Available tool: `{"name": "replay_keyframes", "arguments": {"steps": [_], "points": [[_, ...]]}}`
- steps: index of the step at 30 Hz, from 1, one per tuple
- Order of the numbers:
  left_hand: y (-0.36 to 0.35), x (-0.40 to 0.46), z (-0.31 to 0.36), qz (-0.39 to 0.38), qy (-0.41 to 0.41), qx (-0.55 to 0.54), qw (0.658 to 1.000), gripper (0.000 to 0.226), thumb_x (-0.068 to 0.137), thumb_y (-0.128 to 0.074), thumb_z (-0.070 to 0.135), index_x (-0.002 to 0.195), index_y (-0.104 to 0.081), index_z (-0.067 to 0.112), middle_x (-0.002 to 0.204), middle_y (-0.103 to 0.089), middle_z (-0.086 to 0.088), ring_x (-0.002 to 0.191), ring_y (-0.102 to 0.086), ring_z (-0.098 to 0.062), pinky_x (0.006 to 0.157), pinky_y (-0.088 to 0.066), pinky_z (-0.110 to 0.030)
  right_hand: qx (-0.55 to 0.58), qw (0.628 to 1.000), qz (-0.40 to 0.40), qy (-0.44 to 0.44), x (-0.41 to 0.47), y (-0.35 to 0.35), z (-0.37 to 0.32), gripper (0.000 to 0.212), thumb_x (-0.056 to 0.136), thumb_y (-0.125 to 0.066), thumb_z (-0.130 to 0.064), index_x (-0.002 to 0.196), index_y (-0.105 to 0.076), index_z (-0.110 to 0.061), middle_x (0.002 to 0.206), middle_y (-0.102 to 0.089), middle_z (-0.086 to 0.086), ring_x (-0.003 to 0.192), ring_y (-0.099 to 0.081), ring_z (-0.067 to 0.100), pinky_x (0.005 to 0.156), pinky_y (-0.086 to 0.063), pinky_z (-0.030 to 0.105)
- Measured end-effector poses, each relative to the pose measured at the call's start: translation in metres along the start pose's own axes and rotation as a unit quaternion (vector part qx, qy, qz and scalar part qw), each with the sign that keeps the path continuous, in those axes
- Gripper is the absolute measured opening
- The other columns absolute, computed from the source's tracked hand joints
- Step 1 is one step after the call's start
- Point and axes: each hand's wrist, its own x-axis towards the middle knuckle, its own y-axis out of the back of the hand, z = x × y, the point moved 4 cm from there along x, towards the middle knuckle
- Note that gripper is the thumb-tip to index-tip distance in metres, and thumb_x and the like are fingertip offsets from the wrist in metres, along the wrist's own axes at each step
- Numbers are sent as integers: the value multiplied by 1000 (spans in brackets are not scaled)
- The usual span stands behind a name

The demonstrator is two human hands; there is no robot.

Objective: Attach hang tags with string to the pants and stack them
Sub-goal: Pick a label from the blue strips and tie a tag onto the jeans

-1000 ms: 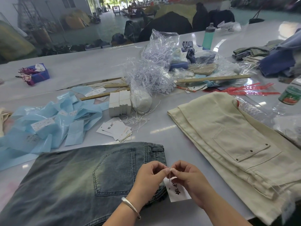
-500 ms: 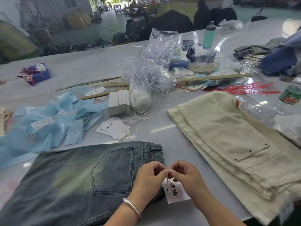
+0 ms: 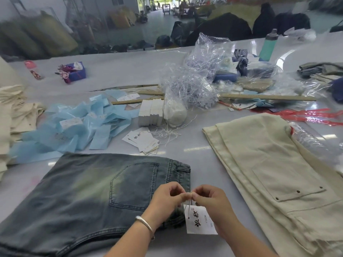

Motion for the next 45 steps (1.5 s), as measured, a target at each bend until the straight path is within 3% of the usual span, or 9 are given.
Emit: {"name": "replay_keyframes", "arguments": {"steps": [6,15,19,24,28,33,38,42,45], "points": [[15,-2,-17,32,-18,97,995,21,78,-79,35,71,-63,23,61,-60,13,55,-49,3,54,-40,-12,-161,987,9,17,8,-10,-4,19,75,-75,-3,63,-70,-17,59,-65,-2,57,-57,10,56,-42,19],[206,5,-70,184,15,156,970,27,87,-69,19,64,-56,24,61,-56,10,65,-51,-15,62,-39,-25,-360,924,21,125,49,-120,-27,20,82,-71,-24,85,-53,-30,89,-57,-15,85,-55,9,67,-38,22],[316,-8,-107,286,111,204,930,6,82,-70,25,78,-68,23,94,-73,-5,98,-63,-26,88,-45,-31,-457,881,7,123,81,-186,-26,45,82,-69,-36,122,-52,-26,125,-54,-6,118,-48,16,91,-43,33],[397,-42,-161,280,301,304,860,79,74,-70,60,133,-46,15,138,-42,-15,129,-36,-36,100,-39,-49,-642,763,59,-43,116,-184,-13,115,60,-54,-88,144,-27,-14,142,-44,9,132,-42,28,106,-35,46],[384,-55,-189,255,273,331,867,82,75,-64,68,130,-45,10,134,-44,-12,123,-44,-33,95,-46,-44,-659,746,82,-56,112,-178,-1,108,50,-42,-98,123,-43,-19,124,-56,4,115,-53,26,93,-43,42],[354,-51,-172,160,181,213,947,44,76,-74,43,108,-65,15,105,-68,-1,103,-64,-25,77,-50,-27,-578,809,77,-70,87,-185,-1,71,63,-67,-75,110,-52,-24,114,-66,-2,103,-61,21,77,-48,32],[308,-47,-102,9,63,217,974,39,65,-79,43,93,-70,18,87,-71,8,82,-64,-5,65,-46,-12,-411,906,92,-35,42,-165,-22,41,62,-85,-42,97,-70,-28,89,-69,-13,94,-65,16,79,-50,31],[266,-46,-18,-91,-59,157,982,38,53,-76,50,80,-76,22,77,-75,8,78,-70,-3,74,-54,-23,-383,909,165,0,-12,-119,-61,33,61,-83,-44,91,-73,-34,86,-71,-14,85,-65,9,79,-52,35],[220,-37,43,-123,-169,146,967,15,68,-83,40,78,-75,33,71,-74,12,69,-68,2,61,-50,-15,-356,892,279,17,-58,-66,-91,36,63,-82,-44,95,-72,-34,89,-71,-14,88,-65,9,80,-52,33]]}}
